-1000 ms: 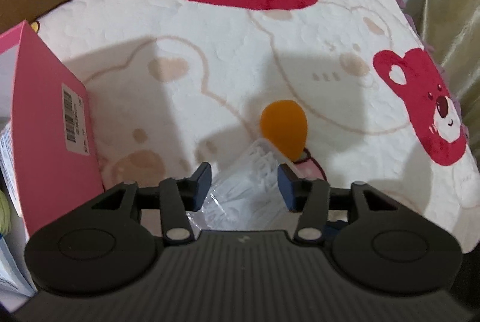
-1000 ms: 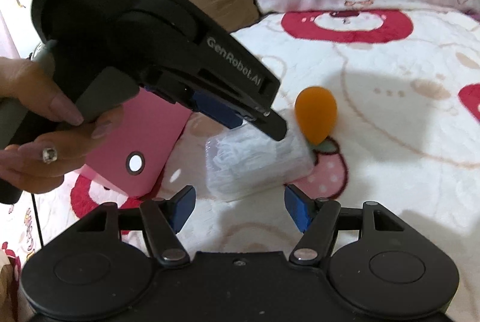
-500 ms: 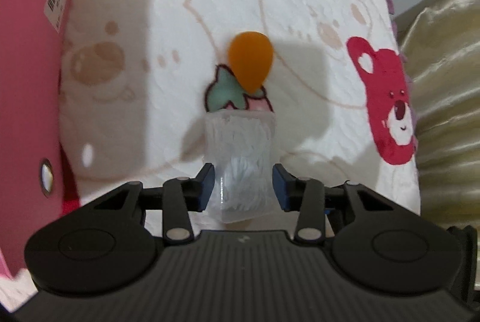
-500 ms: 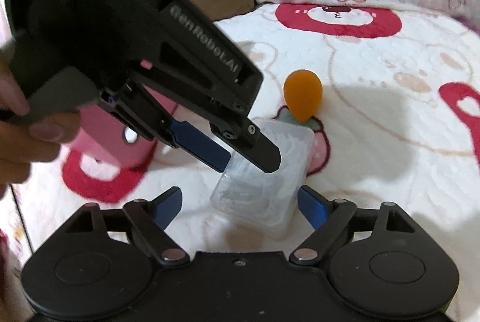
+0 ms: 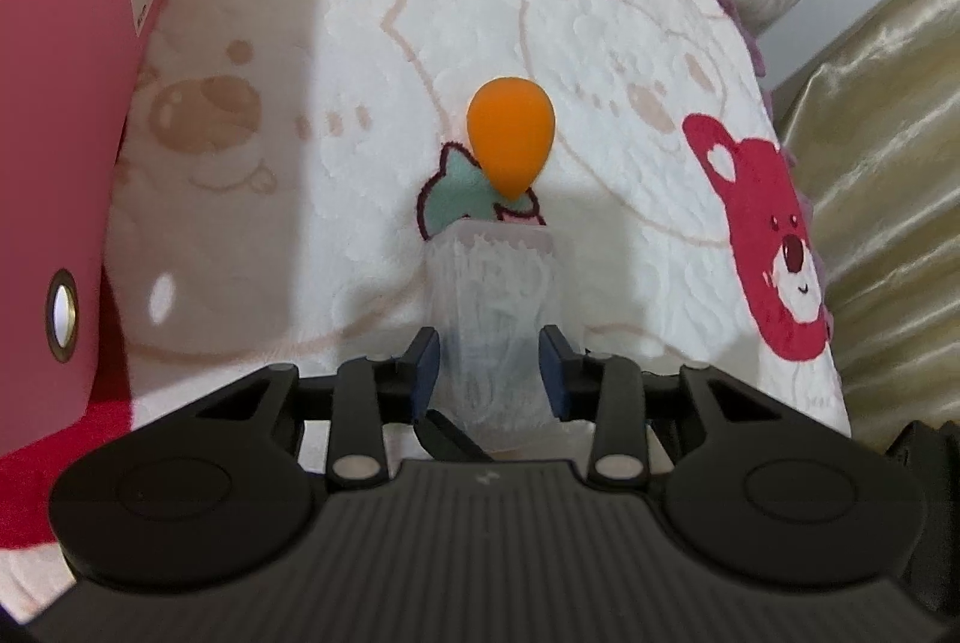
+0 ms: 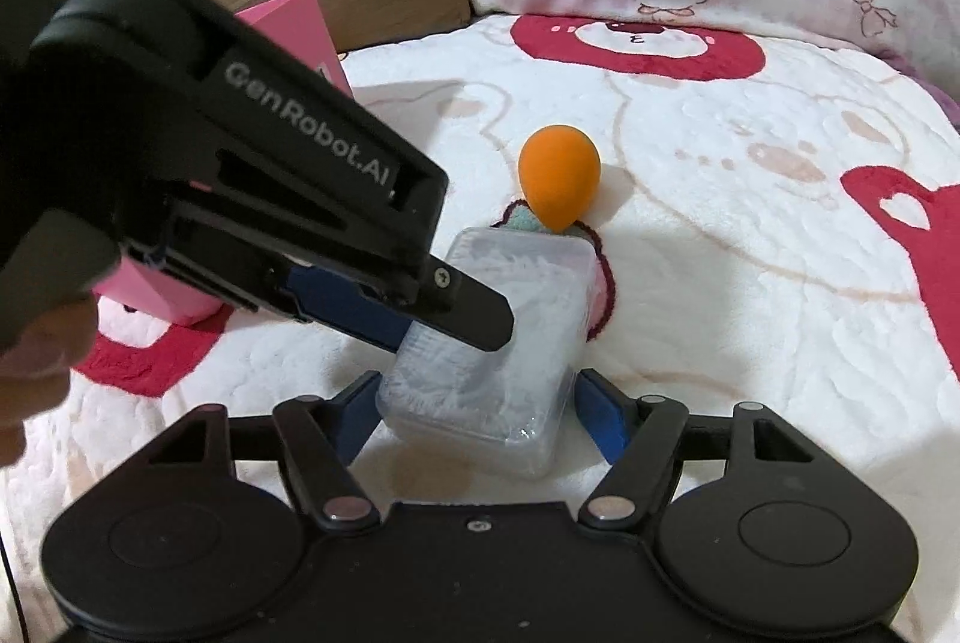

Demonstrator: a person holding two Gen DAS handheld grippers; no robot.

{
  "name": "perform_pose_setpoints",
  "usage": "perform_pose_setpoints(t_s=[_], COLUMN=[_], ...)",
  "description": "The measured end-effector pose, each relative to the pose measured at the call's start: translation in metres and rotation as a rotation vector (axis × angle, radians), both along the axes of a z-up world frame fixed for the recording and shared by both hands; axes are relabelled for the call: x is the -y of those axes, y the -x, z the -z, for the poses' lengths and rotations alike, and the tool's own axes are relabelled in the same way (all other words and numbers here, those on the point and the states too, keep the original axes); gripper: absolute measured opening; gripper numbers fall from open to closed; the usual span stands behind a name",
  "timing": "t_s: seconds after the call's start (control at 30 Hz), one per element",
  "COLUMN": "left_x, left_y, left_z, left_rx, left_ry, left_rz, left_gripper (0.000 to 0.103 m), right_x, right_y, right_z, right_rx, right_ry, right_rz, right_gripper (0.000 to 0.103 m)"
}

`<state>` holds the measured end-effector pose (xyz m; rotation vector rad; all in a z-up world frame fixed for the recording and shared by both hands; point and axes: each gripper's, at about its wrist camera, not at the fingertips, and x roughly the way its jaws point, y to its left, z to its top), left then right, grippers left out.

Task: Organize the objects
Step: 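Close the left tool on the packaged box and lift it, then carry the packaged box with the left tool over the pink box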

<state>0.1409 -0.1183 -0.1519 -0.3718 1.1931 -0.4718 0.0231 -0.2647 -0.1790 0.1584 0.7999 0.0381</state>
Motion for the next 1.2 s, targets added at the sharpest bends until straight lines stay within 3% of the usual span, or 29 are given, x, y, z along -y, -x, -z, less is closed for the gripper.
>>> perform_pose_setpoints(t_s=[0.3,0.37,0.53,1.0,1.2], left_x=[0.004,0.0,-0.007,-0.029,-0.032], left_y=[0.023,0.028,0.041,0.072,0.087], left_z=[-0.008,-0.01,-0.017,-0.063,-0.086], left_rx=[0.116,0.115,0.107,0.078,0.073], left_ry=[-0.014,0.003,0.016,-0.051,-0.086], left_rz=[-0.01,-0.021,-0.036,0.009,0.08], left_gripper=[0.032,0.029,0.029,0.029,0.029], right_x=[0.004,0.008,-0.001,-0.038,-0.051], right_y=[0.001,0.005,0.01,0.023,0.034], right_z=[0.004,0.001,-0.007,-0.049,-0.069], right_rx=[0.037,0.036,0.018,-0.042,-0.068], right_ry=[-0.046,-0.072,-0.026,0.021,0.024], right_rz=[0.062,0.058,0.029,-0.053,-0.056], right_gripper=[0.073,0.073,0.072,0.071,0.069])
